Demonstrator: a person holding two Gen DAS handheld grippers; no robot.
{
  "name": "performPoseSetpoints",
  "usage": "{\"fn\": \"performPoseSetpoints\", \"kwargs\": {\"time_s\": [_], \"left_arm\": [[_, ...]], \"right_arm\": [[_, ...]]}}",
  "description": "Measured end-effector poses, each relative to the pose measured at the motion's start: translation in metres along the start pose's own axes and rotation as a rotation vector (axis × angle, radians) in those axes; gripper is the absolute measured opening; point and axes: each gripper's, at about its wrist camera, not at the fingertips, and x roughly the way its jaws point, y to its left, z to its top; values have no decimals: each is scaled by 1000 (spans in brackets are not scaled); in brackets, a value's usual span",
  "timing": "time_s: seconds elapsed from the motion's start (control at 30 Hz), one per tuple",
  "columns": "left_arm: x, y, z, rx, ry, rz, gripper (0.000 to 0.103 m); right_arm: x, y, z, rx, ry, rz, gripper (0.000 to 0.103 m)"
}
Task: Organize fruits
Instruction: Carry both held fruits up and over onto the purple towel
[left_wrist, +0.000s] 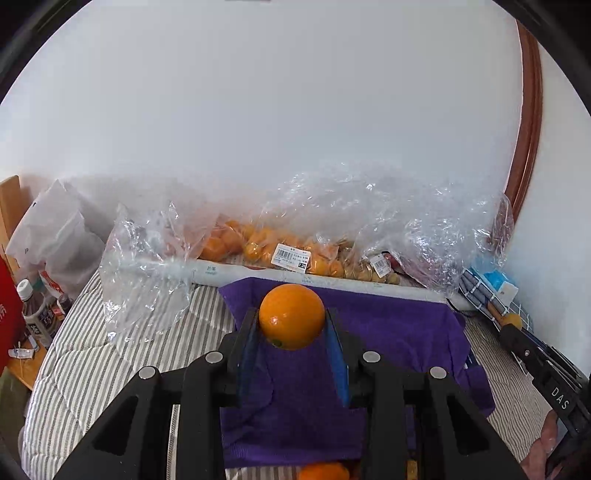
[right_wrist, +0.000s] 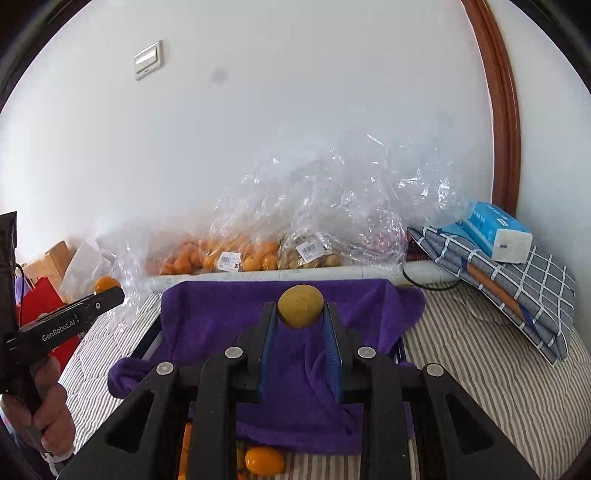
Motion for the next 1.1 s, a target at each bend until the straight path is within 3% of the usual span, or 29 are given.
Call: {"fn": "performPoseSetpoints", "kwargs": {"time_s": [0.17,0.33,0.5,1.1], "left_arm": [[30,15,-8,-59,18,3,33],[50,26,-21,-103,75,4,33],[63,19,-31,-77,118,-14,33],[72,16,-37,-42,150,17,33]], "right_arm": [[34,-5,1,-4,5,-7,25],[55,-17,-14,22,67,10,25],[57,-21,-18,-10,55,-27,25],[89,-28,-38,15,165,-27,25]]}}
